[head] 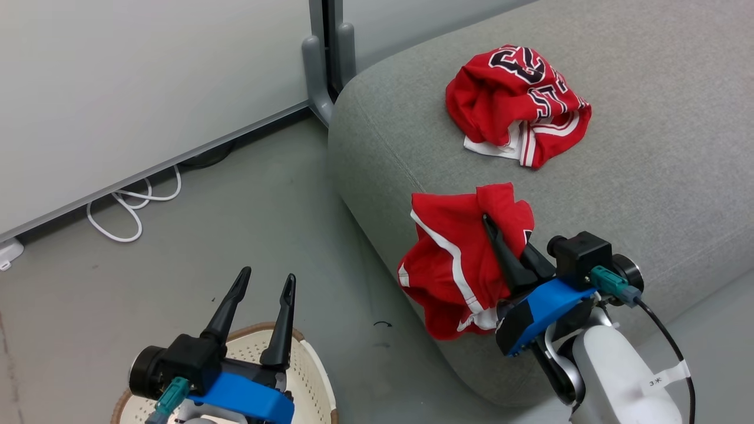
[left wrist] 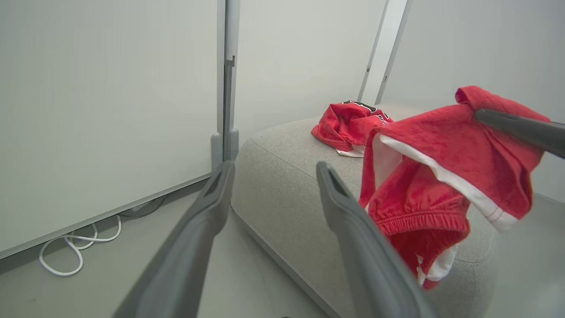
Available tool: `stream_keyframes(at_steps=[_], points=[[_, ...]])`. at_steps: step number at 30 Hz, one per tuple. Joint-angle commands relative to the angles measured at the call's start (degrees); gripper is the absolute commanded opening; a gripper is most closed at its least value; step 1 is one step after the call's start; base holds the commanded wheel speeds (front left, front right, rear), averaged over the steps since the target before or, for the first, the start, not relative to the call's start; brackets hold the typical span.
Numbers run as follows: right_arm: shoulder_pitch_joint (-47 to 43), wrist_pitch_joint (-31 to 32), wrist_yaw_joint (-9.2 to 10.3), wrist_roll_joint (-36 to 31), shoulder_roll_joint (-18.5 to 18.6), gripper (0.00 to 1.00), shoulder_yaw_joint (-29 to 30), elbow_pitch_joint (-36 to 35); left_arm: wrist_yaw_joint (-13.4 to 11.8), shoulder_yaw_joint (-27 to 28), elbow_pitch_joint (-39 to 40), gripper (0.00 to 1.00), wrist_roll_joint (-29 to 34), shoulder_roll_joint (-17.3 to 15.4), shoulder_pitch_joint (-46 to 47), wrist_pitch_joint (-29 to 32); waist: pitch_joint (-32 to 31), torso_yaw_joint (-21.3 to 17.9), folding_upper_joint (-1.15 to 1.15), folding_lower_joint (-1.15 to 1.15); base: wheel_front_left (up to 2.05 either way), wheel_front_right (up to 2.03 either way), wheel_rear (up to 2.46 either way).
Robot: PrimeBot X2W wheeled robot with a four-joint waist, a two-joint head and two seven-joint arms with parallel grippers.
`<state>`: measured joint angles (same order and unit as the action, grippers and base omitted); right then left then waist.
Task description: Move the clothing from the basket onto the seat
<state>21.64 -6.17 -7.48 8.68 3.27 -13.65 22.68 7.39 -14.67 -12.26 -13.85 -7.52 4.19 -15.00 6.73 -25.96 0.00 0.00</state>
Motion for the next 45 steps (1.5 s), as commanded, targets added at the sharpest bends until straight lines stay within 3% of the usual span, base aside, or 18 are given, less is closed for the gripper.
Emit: stream_keyframes(at_steps=[1,10,19,27,34,39,45], points=[[-0.48,-0.16,-0.03,-0.31,-0.13,0.0,0.11,-0.53,0.08,-0.04,0.04,1.0,-0.03,-0.51,0.82,-0.27,0.34,-0.32,0.0,0.0,0.0,0.0,0.0],[-0.78,-0.53,-0.03,-1.1,-0.25,0.0,1.54,-1.61,0.09,-1.18,0.03,1.0,-0.69,-0.71,1.58,-0.27,1.5,0.51,0.0,0.0,0.0,0.0,0.0],[5.29,-0.69,-0.03,-1.46,1.04,0.0,7.59,-2.8,0.09,-1.73,1.17,1.0,-0.04,-1.43,4.21,-0.27,6.46,3.09,0.0,0.0,0.0,0.0,0.0],[19.04,-0.4,-0.02,-2.65,5.85,0.0,18.89,-5.22,0.09,-3.48,3.71,1.0,0.87,-3.81,9.26,-0.27,16.75,6.27,0.0,0.0,0.0,0.0,0.0],[31.47,3.58,-0.02,-3.97,11.68,0.0,27.13,-7.74,0.09,-3.95,6.85,1.0,1.34,-6.76,13.96,-0.27,26.24,8.3,0.0,0.0,0.0,0.0,0.0],[37.98,3.6,-0.03,-6.54,15.61,0.0,33.68,-5.3,0.1,-3.92,12.19,1.0,2.06,-7.85,16.58,-0.27,32.43,9.46,0.0,0.0,0.0,0.0,0.0],[39.45,1.76,-0.02,-10.0,16.18,0.0,38.87,4.61,0.1,-4.72,16.54,1.0,2.64,-8.49,17.55,-0.27,36.53,11.53,0.0,0.0,0.0,0.0,0.0]])
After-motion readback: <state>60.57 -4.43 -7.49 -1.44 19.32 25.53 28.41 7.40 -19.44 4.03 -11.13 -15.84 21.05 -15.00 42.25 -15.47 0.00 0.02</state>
